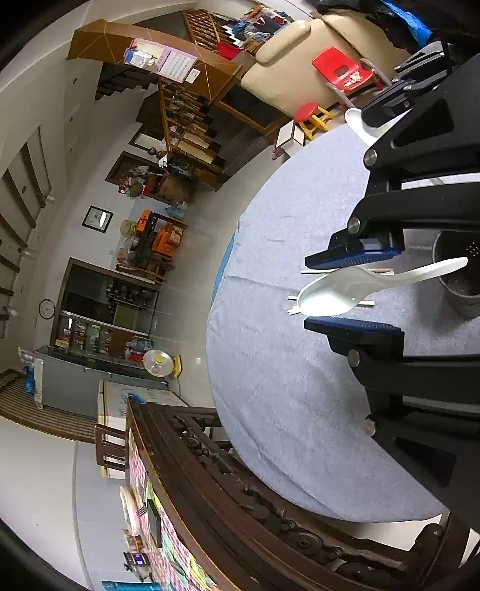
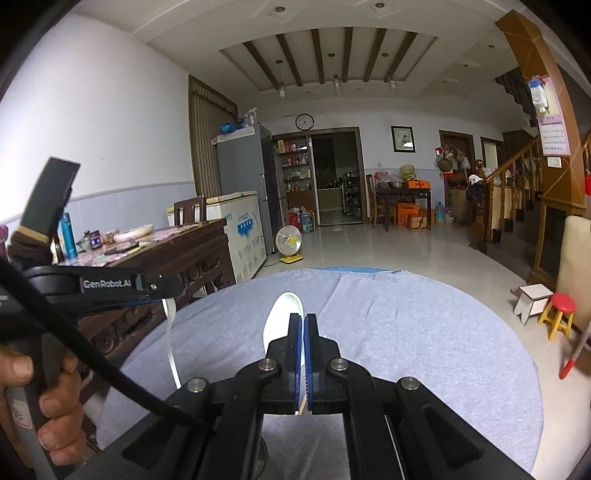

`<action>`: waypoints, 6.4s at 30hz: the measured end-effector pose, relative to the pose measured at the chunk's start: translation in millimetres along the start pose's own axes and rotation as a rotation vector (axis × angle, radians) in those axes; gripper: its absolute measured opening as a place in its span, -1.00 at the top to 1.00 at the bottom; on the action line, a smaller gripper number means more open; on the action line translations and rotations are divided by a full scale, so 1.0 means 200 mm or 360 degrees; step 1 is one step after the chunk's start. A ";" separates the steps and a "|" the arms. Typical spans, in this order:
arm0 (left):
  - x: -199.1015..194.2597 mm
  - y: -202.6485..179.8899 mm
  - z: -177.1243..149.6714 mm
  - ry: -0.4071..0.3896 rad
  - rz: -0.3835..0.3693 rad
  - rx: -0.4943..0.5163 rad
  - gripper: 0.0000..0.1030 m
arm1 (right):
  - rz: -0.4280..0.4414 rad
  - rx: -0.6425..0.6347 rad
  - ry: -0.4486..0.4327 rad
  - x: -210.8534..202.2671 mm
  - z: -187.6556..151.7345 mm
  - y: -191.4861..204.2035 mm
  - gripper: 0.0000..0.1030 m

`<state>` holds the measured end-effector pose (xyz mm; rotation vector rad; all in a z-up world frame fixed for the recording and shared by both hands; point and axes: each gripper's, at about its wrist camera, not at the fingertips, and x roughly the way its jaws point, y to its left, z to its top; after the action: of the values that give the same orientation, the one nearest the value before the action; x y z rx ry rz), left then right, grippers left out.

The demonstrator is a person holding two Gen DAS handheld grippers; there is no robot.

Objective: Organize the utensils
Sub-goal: 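Lift both spoons and lower them into the dark cup, then open both tools to release the spoons into the cup, then move the right tool to the chopsticks and grasp one wooden chopstick, then grasp another wooden chopstick with the left tool while the right tool holds its chopstick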

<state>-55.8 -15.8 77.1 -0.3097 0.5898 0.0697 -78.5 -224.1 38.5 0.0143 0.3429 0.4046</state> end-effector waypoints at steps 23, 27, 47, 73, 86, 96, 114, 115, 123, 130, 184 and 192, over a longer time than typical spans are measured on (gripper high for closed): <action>0.09 0.06 -0.27 0.0051 0.0010 -0.0037 0.48 | 0.0021 -0.0002 0.0132 0.11 -0.21 0.00 0.96; 0.10 0.05 -0.31 0.0065 0.0003 -0.0033 0.48 | 0.0024 -0.0002 0.0140 0.10 -0.22 -0.01 0.96; 0.07 0.06 -0.35 0.0086 -0.0002 -0.0057 0.47 | 0.0044 -0.0015 0.0183 0.07 -0.27 0.01 0.96; -0.02 0.09 -0.38 0.0086 -0.0019 -0.0103 0.47 | 0.0068 -0.0024 0.0188 -0.01 -0.31 0.01 0.88; -0.09 0.16 -0.31 0.0016 0.0019 -0.0181 0.24 | 0.0059 0.0046 0.0127 -0.08 -0.26 -0.04 0.13; 0.03 0.28 -0.25 0.0146 0.0084 -0.0248 -0.34 | 0.0093 0.0248 0.0304 0.01 -0.23 -0.25 -0.20; 0.50 0.47 -0.16 0.0651 0.0126 -0.0243 -0.34 | 0.0182 0.0657 0.0989 0.44 -0.28 -0.92 -0.20; 0.52 0.47 -0.16 0.0663 0.0120 -0.0248 -0.34 | 0.0199 0.0671 0.1030 0.49 -0.28 -0.93 -0.16; 0.73 0.53 -0.12 0.0785 0.0120 -0.0275 -0.34 | 0.0242 0.0654 0.1302 0.96 -0.25 -0.91 0.16; 0.88 0.51 -0.07 0.0833 0.0124 -0.0234 -0.34 | 0.0251 0.0550 0.1441 1.40 -0.20 -0.74 0.34; 1.88 -0.06 0.38 0.1374 0.0206 0.0237 -0.34 | 0.0144 0.0374 0.1814 2.12 -0.13 -0.64 0.89; 2.02 -0.15 0.35 0.1607 0.0216 0.0290 -0.07 | 0.0153 0.0391 0.1826 2.12 -0.20 -0.69 0.90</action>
<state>322.0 -31.7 -84.3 -0.1065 1.6089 -0.0167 327.8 -188.6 -147.3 0.0381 1.5271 0.4323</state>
